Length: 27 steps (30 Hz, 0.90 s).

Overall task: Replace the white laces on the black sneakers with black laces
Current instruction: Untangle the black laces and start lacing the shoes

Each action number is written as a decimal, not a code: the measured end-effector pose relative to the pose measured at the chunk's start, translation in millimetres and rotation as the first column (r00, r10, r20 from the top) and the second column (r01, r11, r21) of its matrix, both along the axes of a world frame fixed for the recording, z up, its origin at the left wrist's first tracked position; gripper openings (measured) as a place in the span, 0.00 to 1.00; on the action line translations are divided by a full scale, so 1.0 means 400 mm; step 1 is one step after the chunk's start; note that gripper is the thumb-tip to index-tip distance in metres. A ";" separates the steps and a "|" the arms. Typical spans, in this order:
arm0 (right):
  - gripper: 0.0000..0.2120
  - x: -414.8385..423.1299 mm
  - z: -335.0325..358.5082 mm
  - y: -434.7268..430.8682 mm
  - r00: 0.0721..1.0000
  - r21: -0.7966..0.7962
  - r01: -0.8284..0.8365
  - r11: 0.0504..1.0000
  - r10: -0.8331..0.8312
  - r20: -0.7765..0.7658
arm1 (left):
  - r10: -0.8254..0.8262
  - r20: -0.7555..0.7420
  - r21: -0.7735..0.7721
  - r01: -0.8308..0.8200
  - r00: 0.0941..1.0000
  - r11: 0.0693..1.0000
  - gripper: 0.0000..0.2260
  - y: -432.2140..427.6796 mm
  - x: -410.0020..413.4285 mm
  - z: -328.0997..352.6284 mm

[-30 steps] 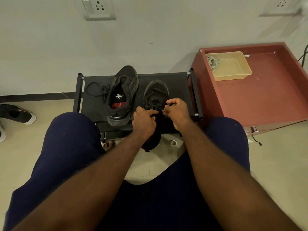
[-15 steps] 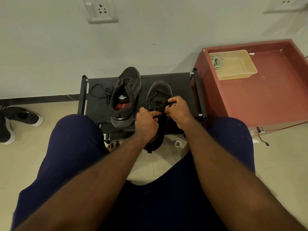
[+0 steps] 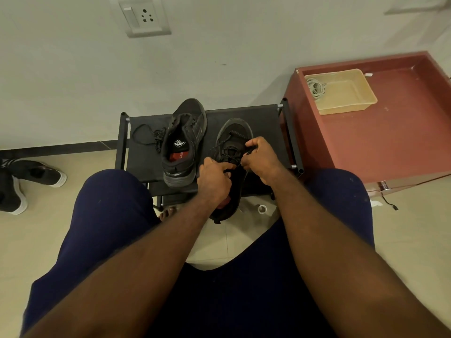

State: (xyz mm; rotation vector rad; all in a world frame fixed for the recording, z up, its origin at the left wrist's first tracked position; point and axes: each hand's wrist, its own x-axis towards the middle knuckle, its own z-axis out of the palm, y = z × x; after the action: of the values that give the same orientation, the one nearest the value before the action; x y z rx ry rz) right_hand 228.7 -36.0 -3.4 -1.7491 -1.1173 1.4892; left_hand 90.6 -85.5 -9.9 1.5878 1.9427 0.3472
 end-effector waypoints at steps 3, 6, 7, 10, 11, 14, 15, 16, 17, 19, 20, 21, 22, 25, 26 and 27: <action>0.23 0.002 0.002 0.002 1.000 0.004 0.001 1.000 -0.001 -0.009 | -0.007 0.022 0.030 0.007 1.000 1.000 0.13 0.003 -0.005 -0.016; 0.23 0.001 -0.004 0.003 1.000 0.015 0.013 1.000 -0.013 -0.009 | -0.007 0.023 0.036 0.006 1.000 0.999 0.13 0.008 -0.010 -0.029; 0.23 0.000 -0.005 0.003 1.000 0.014 0.018 1.000 -0.017 -0.012 | -0.009 0.022 0.036 0.008 1.000 0.999 0.12 0.010 -0.012 -0.033; 0.23 0.001 -0.007 0.005 1.000 -0.004 0.015 1.000 -0.015 -0.016 | -0.015 0.041 0.055 0.013 0.999 0.998 0.12 0.017 -0.018 -0.049; 0.22 0.002 -0.006 0.005 1.000 -0.013 0.012 1.000 -0.012 -0.019 | -0.018 0.036 0.054 0.016 0.999 0.998 0.12 0.018 -0.018 -0.051; 0.22 0.006 -0.009 0.008 0.999 -0.037 0.011 0.999 -0.013 -0.044 | -0.016 0.023 0.051 0.015 1.000 0.999 0.12 0.023 -0.019 -0.062; 0.22 0.006 -0.011 0.009 0.998 -0.041 0.013 0.999 -0.015 -0.054 | -0.017 0.029 0.055 0.016 0.999 0.998 0.12 0.025 -0.019 -0.065; 0.22 0.005 -0.013 0.010 0.998 -0.042 0.019 0.999 -0.021 -0.063 | -0.020 0.040 0.058 0.018 0.999 0.998 0.12 0.029 -0.020 -0.069; 0.22 0.004 -0.014 0.010 0.997 -0.042 0.029 0.999 -0.032 -0.071 | -0.022 0.051 0.061 0.018 0.998 0.998 0.12 0.032 -0.023 -0.075; 0.21 0.002 -0.016 0.012 0.994 -0.039 0.062 0.997 -0.066 -0.085 | -0.020 0.058 0.054 0.016 0.998 0.998 0.12 0.035 -0.027 -0.084; 0.21 0.001 -0.017 0.012 0.992 -0.038 0.077 0.996 -0.080 -0.093 | -0.021 0.054 0.055 0.018 0.998 0.998 0.13 0.037 -0.028 -0.087; 0.21 0.000 -0.017 0.012 0.991 -0.035 0.086 0.996 -0.089 -0.102 | -0.025 0.050 0.063 0.022 0.998 0.998 0.13 0.038 -0.028 -0.085; 0.20 -0.001 -0.018 0.012 0.990 -0.033 0.091 0.995 -0.094 -0.108 | -0.026 0.046 0.071 0.023 0.999 0.997 0.13 0.040 -0.029 -0.088; 0.21 -0.003 -0.023 0.013 0.989 -0.031 0.098 0.995 -0.101 -0.106 | -0.027 0.043 0.076 0.023 0.999 0.997 0.12 0.043 -0.030 -0.097; 0.22 -0.003 -0.024 0.013 0.989 -0.032 0.105 0.994 -0.108 -0.105 | -0.029 0.052 0.079 0.025 0.998 0.997 0.12 0.045 -0.031 -0.100; 0.22 -0.002 -0.024 0.012 0.988 -0.035 0.112 0.993 -0.115 -0.103 | -0.033 0.062 0.083 0.028 0.998 0.996 0.12 0.047 -0.031 -0.102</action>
State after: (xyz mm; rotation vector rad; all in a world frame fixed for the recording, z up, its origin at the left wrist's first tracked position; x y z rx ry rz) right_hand 227.8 -31.2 -12.9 -1.7037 -0.9322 1.5157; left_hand 78.1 -66.6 -50.7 1.6362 1.8763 0.4643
